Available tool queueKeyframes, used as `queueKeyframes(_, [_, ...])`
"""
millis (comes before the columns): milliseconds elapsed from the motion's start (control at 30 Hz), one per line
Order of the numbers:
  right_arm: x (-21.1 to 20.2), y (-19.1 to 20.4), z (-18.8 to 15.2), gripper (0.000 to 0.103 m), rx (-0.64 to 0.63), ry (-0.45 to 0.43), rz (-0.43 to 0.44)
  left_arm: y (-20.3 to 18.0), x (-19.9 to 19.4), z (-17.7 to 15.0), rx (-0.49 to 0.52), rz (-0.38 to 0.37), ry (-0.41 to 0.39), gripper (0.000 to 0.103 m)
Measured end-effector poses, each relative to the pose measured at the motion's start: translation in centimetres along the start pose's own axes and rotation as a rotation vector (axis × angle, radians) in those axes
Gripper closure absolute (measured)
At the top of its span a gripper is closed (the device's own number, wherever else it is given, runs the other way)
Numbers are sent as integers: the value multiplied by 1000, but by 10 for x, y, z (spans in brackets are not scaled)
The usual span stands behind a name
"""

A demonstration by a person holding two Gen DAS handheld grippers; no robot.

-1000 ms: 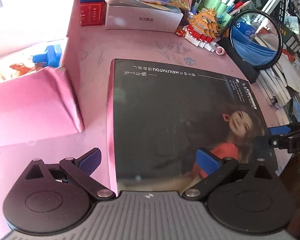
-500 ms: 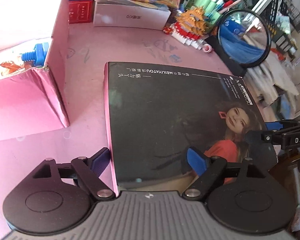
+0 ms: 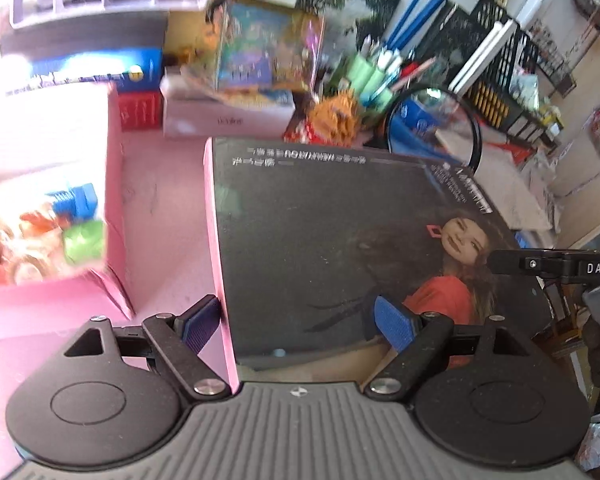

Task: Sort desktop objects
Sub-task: 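Lift the black album with both grippers and carry it over the box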

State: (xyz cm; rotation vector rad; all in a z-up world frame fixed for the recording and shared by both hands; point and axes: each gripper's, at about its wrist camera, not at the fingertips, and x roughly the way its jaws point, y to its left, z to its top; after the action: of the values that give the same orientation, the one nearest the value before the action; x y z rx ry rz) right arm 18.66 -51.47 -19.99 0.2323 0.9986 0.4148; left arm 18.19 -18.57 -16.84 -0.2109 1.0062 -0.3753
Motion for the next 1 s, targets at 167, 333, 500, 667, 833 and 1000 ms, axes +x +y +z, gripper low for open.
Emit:
queueKeyframes(167, [-1, 24, 14, 10, -21, -20, 50, 7, -34, 11, 0, 43, -36, 18])
queueKeyframes(333, [12, 56, 26, 10, -54, -30, 106, 29, -63, 10, -30, 90, -73, 18])
queueKeyframes(500, [25, 98, 36, 10, -105, -28, 151, 62, -91, 13, -54, 129, -111, 18])
queueKeyframes(667, [44, 145, 45, 10, -144, -20, 169, 106, -110, 17, -66, 150, -115, 18])
queueKeyframes(833, [72, 199, 53, 10, -171, -16, 177, 149, -116, 22, -75, 153, -111, 18])
queueKeyframes(1000, [99, 246, 63, 10, -182, -15, 182, 193, -122, 27, -85, 155, -107, 18])
